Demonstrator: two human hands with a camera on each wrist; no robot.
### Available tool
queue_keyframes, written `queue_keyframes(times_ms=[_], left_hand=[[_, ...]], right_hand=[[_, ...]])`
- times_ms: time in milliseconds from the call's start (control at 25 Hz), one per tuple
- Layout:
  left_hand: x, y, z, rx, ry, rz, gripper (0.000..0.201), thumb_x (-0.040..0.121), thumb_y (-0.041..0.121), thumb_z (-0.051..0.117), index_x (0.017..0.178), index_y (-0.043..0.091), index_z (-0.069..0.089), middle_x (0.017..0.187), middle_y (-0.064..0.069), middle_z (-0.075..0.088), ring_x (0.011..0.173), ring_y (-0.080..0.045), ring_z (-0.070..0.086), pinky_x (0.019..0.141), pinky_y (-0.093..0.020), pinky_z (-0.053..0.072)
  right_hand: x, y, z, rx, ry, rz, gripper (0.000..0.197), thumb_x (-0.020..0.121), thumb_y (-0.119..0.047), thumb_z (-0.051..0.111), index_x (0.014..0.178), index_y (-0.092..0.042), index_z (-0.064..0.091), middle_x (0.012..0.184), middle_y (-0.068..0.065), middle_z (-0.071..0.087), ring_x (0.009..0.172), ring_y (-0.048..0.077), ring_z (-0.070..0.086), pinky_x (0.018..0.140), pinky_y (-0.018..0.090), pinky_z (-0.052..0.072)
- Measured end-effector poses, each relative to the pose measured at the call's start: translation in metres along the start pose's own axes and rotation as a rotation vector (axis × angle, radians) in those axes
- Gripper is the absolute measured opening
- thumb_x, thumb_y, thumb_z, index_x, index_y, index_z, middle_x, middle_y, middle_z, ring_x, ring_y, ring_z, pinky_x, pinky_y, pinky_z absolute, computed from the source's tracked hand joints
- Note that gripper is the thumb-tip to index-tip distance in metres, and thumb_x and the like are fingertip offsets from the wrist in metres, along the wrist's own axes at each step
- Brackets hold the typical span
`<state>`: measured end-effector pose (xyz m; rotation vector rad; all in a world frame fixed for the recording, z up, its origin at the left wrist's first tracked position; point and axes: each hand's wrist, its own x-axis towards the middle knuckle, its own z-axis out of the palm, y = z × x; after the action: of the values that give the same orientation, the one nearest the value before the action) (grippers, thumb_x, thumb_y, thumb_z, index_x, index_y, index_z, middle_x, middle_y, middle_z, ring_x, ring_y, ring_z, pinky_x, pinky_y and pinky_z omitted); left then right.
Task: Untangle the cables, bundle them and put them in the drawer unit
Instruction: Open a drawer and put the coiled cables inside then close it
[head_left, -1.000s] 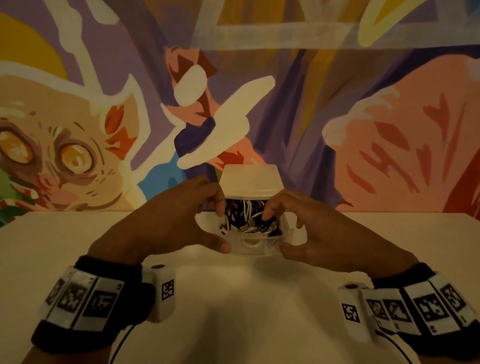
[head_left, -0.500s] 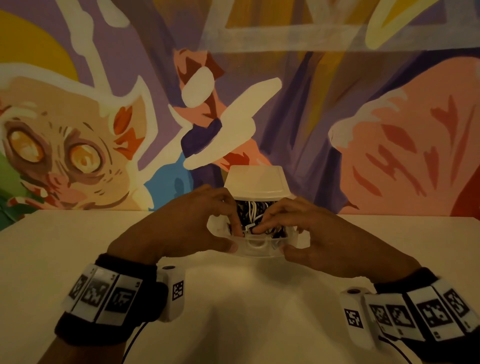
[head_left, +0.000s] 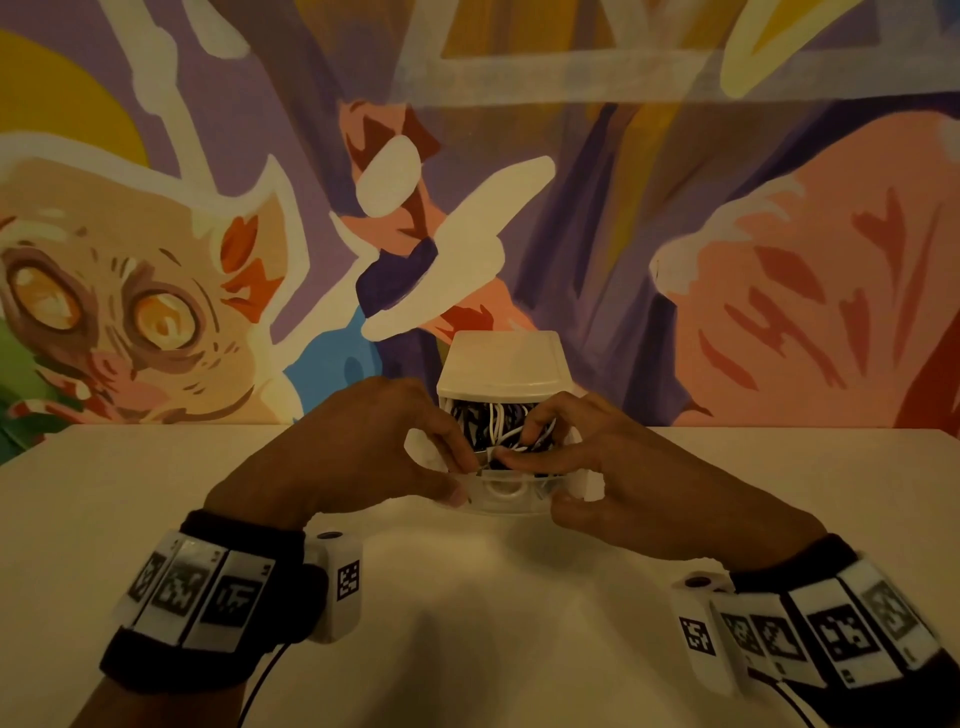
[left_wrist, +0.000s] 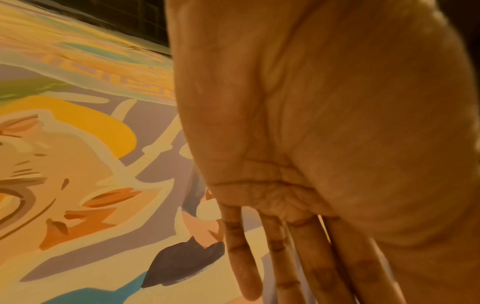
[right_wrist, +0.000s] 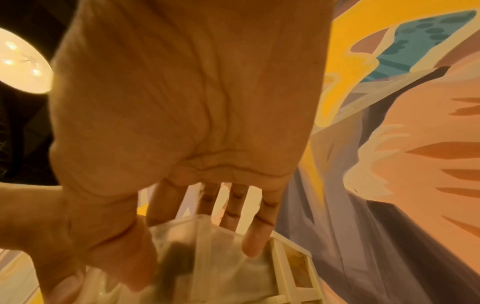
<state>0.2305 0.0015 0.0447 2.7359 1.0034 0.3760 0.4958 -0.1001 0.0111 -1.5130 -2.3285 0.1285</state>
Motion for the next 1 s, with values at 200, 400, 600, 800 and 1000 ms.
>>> queue_keyframes(times_ms=[200,400,600,800,1000], left_hand=[[0.0,-0.002,0.003,-0.002,0.013,0.054,0.048,0.081,0.059,0.084,0.125,0.054,0.065,0.109,0.028,0.071,0.116,0.007,0.046,0.085,-0.01,0.034],[0.001,0.002,0.0,0.033,-0.013,0.037,0.041,0.082,0.057,0.085,0.115,0.061,0.061,0.107,0.031,0.061,0.109,0.005,0.046,0.085,-0.018,0.041],[0.001,-0.002,0.006,0.142,0.021,0.068,0.054,0.081,0.069,0.079,0.132,0.066,0.06,0.113,0.043,0.042,0.11,0.001,0.042,0.088,-0.023,0.043],[-0.007,-0.007,0.019,0.194,0.079,0.108,0.042,0.085,0.081,0.061,0.126,0.072,0.06,0.138,0.026,0.045,0.12,-0.003,0.045,0.09,-0.03,0.051],[-0.013,0.008,0.03,0.279,0.216,0.209,0.045,0.087,0.043,0.085,0.13,0.048,0.072,0.147,0.012,0.056,0.125,-0.016,0.055,0.09,-0.032,0.046]], right_hand=[[-0.004,0.005,-0.008,0.096,0.104,0.009,0.051,0.09,-0.029,0.08,0.135,-0.044,0.064,0.136,-0.029,0.054,0.13,-0.003,0.053,0.102,0.02,0.048],[-0.002,0.001,0.0,0.073,0.047,-0.023,0.043,0.092,-0.027,0.075,0.132,-0.042,0.071,0.144,-0.026,0.042,0.14,0.002,0.041,0.114,0.028,0.045],[0.0,-0.005,0.004,0.05,0.043,0.045,0.036,0.089,-0.035,0.073,0.124,-0.042,0.068,0.137,-0.024,0.034,0.13,0.005,0.043,0.108,0.027,0.049],[-0.007,0.0,0.004,0.002,0.106,0.015,0.047,0.083,-0.046,0.073,0.127,-0.041,0.055,0.137,-0.023,0.04,0.126,0.006,0.049,0.1,0.03,0.05],[-0.012,-0.001,0.001,-0.154,0.113,-0.014,0.054,0.095,-0.051,0.058,0.148,-0.044,0.052,0.154,-0.02,0.034,0.144,0.008,0.035,0.115,0.037,0.044]])
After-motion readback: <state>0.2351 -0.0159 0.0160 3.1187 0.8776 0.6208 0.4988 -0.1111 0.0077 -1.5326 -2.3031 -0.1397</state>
